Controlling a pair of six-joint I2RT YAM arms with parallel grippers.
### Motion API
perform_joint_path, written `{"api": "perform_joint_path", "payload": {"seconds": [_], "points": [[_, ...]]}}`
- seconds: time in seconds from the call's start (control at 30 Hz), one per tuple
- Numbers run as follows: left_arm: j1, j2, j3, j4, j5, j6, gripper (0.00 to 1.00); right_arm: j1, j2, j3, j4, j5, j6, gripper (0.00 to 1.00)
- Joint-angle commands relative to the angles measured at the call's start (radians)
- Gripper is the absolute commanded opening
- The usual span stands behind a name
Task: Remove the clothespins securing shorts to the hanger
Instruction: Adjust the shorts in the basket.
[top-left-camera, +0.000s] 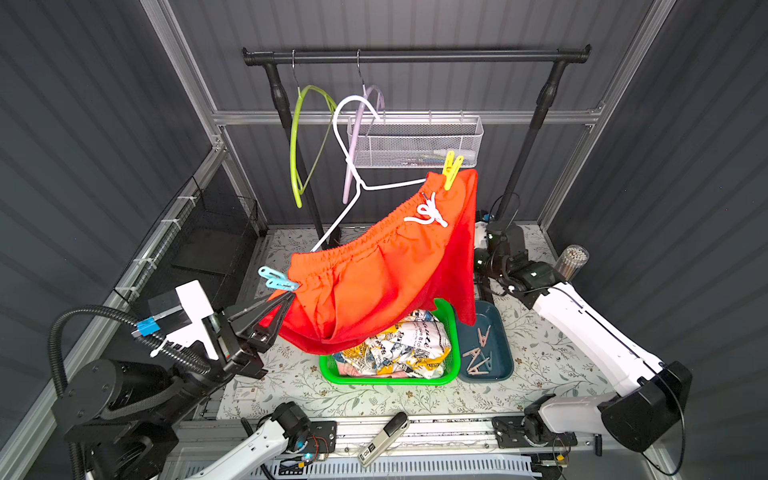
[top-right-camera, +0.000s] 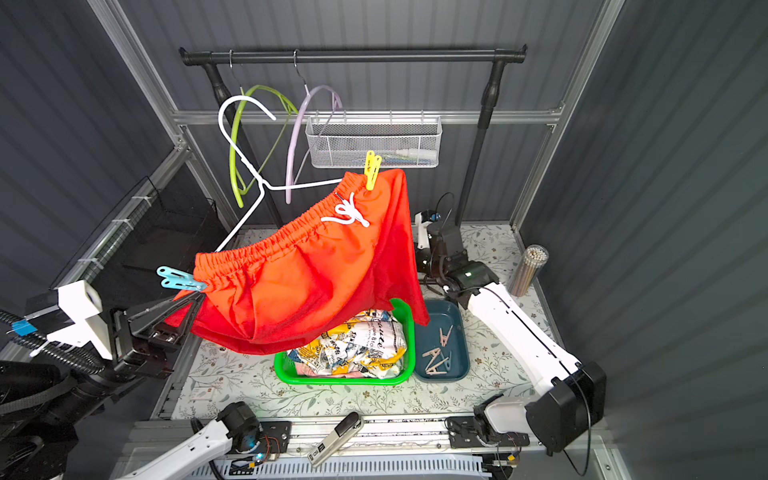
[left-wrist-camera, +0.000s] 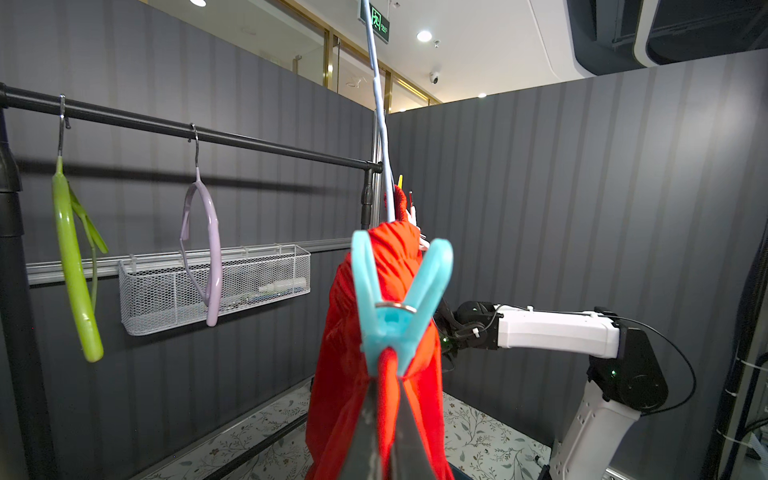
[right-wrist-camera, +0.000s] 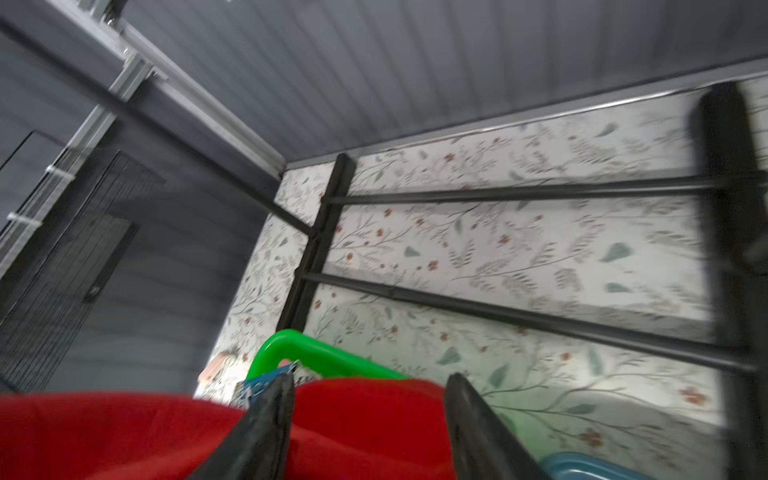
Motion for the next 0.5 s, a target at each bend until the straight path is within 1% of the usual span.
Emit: {"api": "perform_joint_path", "payload": {"seconds": [0.0,0.13,0.3,0.4,0.47], "points": [[-0.005,0.037,0.013,0.052,-0.009,0.002,0.00,0.076,-0.032,-0.034,0.025,0.024,0.066,0.60],[-0.006,0.091,0.035,0.012,-0.005,0.016,0.00,0.165,-0.067,-0.069,0.003,0.093,0.134,0.59],[-0.005,0.130,0.067,-0.019,-0.009,0.046,0.00,0.276,-0.123,-0.175,0.039,0.166,0.255,0.57],[-0.005,0.145,0.082,-0.062,-0.011,0.074,0.00,0.316,-0.152,-0.251,0.054,0.204,0.307,0.58],[-0.005,0.149,0.083,-0.085,-0.045,0.086,0.00,0.317,-0.175,-0.306,0.060,0.221,0.333,0.57]]}}
